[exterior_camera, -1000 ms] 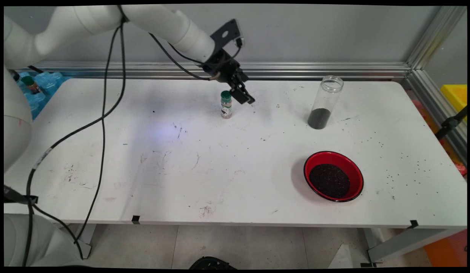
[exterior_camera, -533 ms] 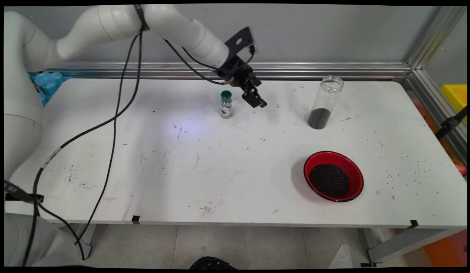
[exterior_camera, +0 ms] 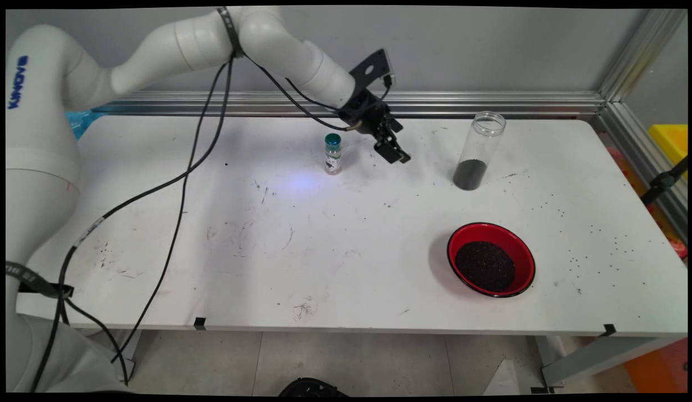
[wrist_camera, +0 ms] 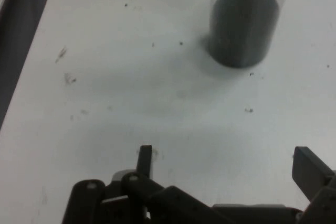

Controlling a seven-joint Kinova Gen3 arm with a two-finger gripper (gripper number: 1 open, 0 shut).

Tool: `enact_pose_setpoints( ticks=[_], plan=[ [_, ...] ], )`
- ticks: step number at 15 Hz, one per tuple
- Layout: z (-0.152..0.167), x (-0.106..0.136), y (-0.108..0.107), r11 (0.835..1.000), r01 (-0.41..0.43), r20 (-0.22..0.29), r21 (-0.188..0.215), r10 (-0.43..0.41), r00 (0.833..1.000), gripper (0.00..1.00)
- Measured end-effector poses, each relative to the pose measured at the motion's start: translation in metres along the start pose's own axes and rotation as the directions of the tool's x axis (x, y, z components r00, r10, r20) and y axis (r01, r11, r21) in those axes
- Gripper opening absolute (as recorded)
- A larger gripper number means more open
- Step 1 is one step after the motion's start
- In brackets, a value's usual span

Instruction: Pick up the black seasoning powder from the table

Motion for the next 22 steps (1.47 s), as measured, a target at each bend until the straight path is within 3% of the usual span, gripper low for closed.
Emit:
enact_pose_setpoints(
  ticks=[22],
  plan=[
    [0.103,0.009,-0.01,0.991,-0.023,-0.176,-0.131,0.0,0.984,1.0]
  ],
)
